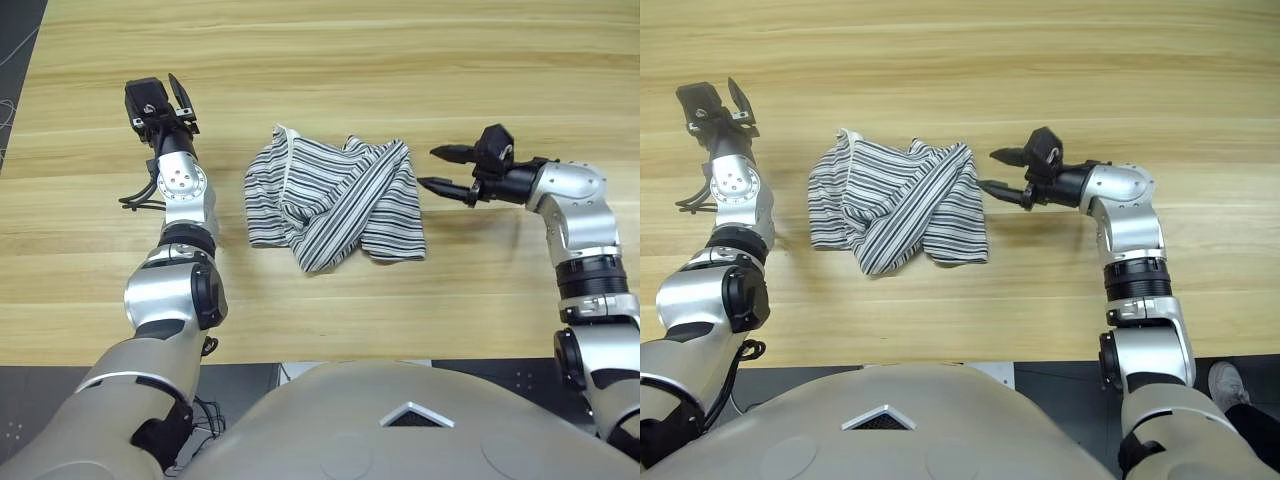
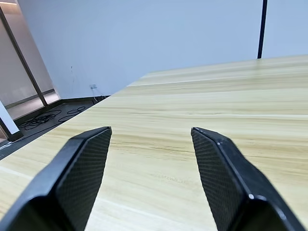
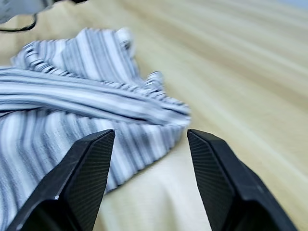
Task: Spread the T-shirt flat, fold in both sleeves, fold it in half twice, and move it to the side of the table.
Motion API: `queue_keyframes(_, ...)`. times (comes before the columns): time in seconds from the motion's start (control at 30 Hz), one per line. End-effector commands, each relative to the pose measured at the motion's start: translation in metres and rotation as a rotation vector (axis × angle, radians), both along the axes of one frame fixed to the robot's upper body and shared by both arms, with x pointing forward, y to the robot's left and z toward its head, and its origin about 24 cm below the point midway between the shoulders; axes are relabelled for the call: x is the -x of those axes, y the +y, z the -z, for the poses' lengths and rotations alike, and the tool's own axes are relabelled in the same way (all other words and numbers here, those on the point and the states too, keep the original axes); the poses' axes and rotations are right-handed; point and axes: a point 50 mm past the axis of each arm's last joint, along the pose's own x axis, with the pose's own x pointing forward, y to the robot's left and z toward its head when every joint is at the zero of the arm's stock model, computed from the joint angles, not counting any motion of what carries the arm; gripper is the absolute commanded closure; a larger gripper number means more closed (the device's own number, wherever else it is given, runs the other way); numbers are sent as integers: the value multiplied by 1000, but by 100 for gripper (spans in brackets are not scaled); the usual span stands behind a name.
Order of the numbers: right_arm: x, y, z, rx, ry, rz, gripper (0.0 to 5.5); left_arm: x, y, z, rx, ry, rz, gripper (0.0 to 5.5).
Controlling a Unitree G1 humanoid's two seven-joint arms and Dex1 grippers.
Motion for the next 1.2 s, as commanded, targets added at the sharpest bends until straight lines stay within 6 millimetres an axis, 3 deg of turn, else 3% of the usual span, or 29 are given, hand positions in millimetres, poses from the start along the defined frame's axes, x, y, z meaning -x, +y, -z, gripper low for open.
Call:
queue_keyframes(0.03,7,27,9,36,12,-68,271,-5,-3,-3,5,9,15,242)
queue_keyframes(0.17,4,40,24,65,3,-56,271,-6,-4,-3,12,12,14,242)
queue_keyframes(0.47,3,57,31,97,-94,-75,271,-6,-5,-2,18,14,18,242)
queue_keyframes(0.73,0,70,19,53,-271,-91,271,-7,-7,-3,17,15,26,242)
queue_keyframes(1.2,3,78,16,-6,-292,-90,505,-9,-12,-3,21,18,42,239)
